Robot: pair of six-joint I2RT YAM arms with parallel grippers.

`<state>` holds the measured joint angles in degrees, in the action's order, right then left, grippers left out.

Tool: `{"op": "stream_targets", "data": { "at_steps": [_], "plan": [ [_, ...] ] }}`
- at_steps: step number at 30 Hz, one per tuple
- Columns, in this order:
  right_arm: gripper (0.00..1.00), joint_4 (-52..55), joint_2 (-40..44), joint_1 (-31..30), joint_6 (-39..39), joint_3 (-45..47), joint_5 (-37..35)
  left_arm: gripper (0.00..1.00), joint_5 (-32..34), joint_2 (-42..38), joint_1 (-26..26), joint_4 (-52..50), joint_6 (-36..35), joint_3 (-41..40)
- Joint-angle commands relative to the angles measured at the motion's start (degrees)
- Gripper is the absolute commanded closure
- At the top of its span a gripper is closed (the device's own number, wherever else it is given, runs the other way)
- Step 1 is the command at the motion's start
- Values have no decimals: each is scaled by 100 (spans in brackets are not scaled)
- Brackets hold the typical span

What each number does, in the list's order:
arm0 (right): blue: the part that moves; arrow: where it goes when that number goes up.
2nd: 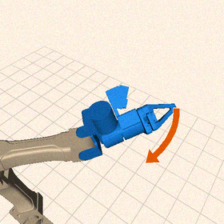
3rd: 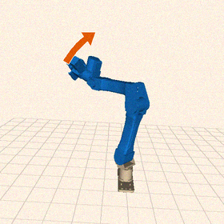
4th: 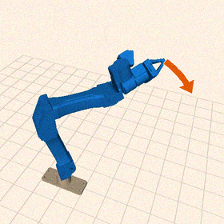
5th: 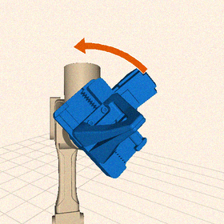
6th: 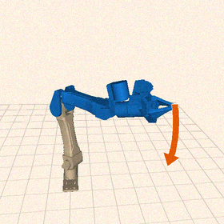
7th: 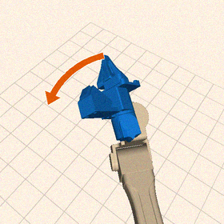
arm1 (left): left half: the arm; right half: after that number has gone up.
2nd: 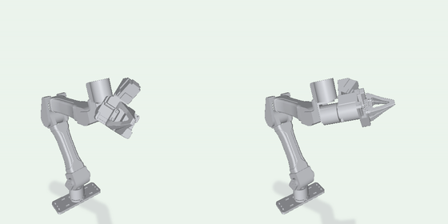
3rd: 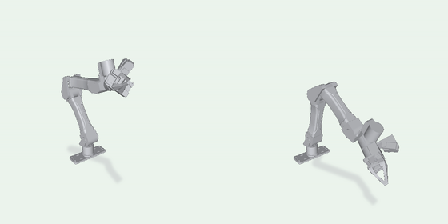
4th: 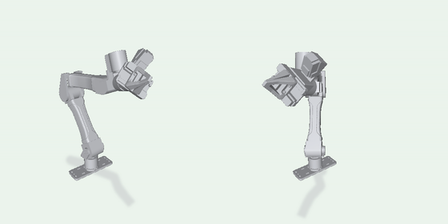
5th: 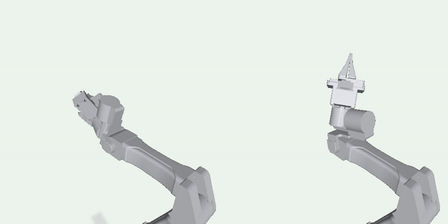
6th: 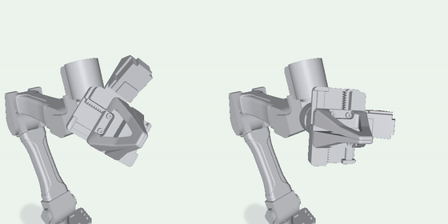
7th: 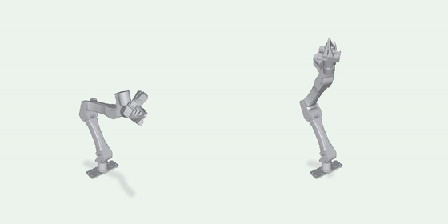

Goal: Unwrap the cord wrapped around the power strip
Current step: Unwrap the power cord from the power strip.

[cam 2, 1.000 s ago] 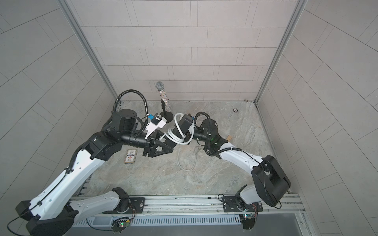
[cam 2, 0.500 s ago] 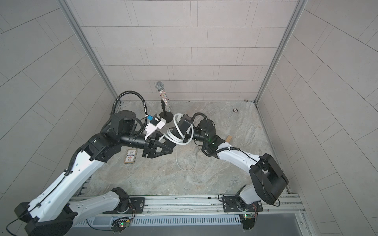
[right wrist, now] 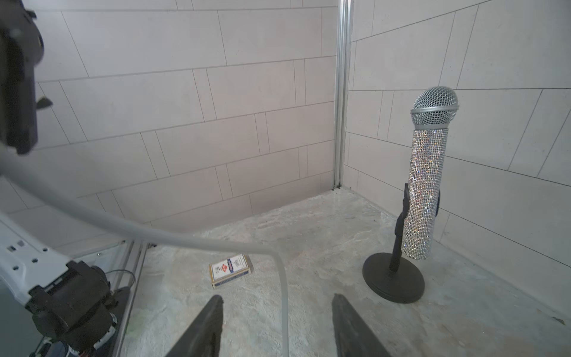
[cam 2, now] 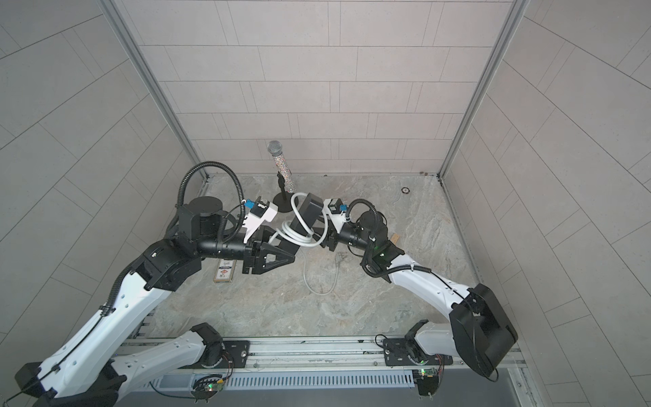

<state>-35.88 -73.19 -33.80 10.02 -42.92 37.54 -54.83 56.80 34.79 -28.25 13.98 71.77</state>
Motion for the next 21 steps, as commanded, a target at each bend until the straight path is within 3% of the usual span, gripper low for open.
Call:
{"op": "stream_targets", "data": {
  "at_steps": [1, 4, 10, 15, 18, 21],
  "plan": [
    [37, -126, 103, -180, -52, 55, -234, 100, 183, -59, -42, 1733, 1260, 223],
    [32, -470, -79, -350, 71, -87, -432, 100, 134, -77, -42, 2174, 1800, 152],
    [26, -959, -658, -715, 169, -673, -579, 100, 8, -103, -44, 2119, 1871, 79],
    [27, -1268, -1065, -906, 218, -1025, -775, 100, -31, -104, -41, 2169, 1922, 63],
    [37, -1427, -1259, -944, 268, -1146, -841, 100, -92, -133, -42, 2201, 1968, 30],
    [66, -1517, -1341, -944, 302, -1161, -928, 100, -109, -194, -42, 2201, 1972, -7]
  ]
}}
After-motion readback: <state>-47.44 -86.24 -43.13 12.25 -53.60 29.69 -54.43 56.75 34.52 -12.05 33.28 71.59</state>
